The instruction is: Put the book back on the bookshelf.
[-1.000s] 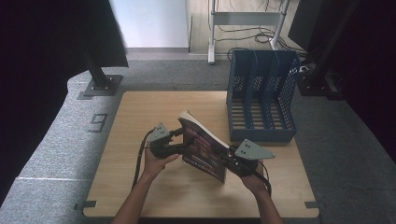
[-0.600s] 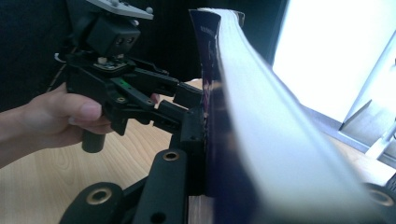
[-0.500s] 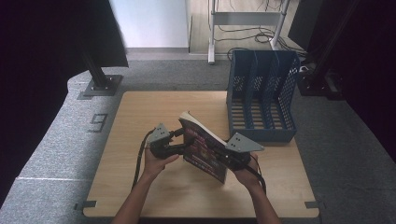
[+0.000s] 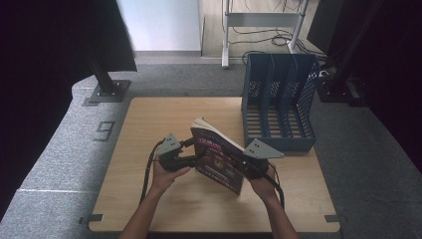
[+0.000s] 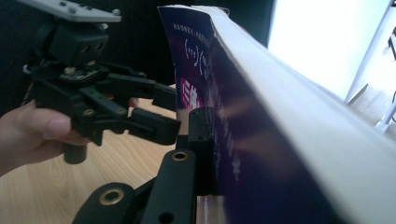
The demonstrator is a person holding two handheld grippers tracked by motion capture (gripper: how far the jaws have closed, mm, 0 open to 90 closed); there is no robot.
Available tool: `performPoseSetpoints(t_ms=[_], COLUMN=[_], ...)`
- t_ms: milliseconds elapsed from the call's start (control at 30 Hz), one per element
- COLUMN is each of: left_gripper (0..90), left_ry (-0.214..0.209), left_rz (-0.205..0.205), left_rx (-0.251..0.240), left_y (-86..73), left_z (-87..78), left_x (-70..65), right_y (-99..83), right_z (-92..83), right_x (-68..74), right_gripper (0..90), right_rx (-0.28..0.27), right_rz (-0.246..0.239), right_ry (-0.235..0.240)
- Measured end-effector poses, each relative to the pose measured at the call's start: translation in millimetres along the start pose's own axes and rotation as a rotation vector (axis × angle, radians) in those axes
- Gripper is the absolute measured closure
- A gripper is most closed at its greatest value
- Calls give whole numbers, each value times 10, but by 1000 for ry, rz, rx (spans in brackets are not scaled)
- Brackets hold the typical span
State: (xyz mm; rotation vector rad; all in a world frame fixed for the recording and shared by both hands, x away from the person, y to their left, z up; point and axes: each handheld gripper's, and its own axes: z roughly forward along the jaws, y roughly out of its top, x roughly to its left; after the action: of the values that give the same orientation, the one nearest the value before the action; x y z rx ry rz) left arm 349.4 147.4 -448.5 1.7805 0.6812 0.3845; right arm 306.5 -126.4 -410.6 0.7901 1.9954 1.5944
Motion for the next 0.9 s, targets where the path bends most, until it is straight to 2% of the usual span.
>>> performPoseSetpoints(t_ms=[233, 300, 633, 900], left_gripper=[377, 376, 375, 371], left_ry=[41, 43, 51, 48], left_rz=[-11, -11, -22, -20], left_rx=[21, 39, 49, 61], left_y=[-93, -115, -170, -187], left_z=[-68, -74, -166, -198], left_x=[0, 13, 30, 23], right_y=[-13, -14, -15, 33], right_z=[21, 23, 21, -12], right_x=[-86, -98, -166, -198], right_gripper=[814, 814, 816, 816], right_rx=[-10, -9, -7, -18], right_rz=[56, 65, 130, 145], right_ry=[-14, -18, -49, -67])
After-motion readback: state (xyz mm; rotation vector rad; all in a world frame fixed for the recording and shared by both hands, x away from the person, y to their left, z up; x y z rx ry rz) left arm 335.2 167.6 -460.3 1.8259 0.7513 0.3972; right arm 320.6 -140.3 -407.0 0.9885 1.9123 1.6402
